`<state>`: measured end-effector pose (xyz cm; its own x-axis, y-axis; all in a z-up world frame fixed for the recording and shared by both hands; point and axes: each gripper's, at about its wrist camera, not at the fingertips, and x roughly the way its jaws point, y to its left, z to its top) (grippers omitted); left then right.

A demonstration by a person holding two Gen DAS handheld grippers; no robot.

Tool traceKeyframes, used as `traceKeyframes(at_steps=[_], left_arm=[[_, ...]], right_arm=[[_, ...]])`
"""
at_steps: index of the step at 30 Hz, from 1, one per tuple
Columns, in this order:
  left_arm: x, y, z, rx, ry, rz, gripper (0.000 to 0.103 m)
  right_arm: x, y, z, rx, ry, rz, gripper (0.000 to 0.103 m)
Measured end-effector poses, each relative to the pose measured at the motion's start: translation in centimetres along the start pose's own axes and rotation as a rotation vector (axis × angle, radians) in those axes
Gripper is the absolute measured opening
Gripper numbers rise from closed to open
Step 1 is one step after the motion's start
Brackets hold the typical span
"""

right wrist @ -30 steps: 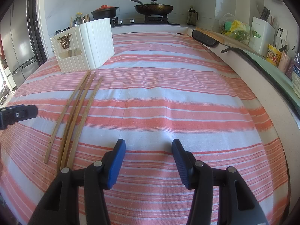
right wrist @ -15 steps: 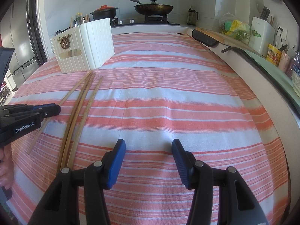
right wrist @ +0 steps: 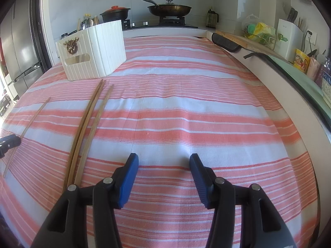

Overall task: Organize utensils
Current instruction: 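Grasp a chopstick with the left tool while the right grasps another chopstick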

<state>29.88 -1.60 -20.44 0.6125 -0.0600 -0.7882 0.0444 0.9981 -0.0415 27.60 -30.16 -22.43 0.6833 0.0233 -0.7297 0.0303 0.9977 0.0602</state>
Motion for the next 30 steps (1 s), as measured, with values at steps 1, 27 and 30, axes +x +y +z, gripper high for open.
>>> traceKeyframes(at_steps=[1, 27, 30], left_arm=[[0.1, 0.1, -0.1, 0.009, 0.001, 0.004, 0.062], [0.1, 1.6, -0.7, 0.081, 0.058, -0.029, 0.081], [0.4, 2.1, 0.4, 0.103, 0.094, -0.061, 0.081]], right_arm=[[-0.4, 0.1, 0.2, 0.033, 0.001, 0.047, 0.054], [0.7, 3.6, 1.0, -0.149, 0.204, 0.043, 0.011], [0.6, 3.5, 1.1, -0.192, 0.24, 0.055, 0.025]])
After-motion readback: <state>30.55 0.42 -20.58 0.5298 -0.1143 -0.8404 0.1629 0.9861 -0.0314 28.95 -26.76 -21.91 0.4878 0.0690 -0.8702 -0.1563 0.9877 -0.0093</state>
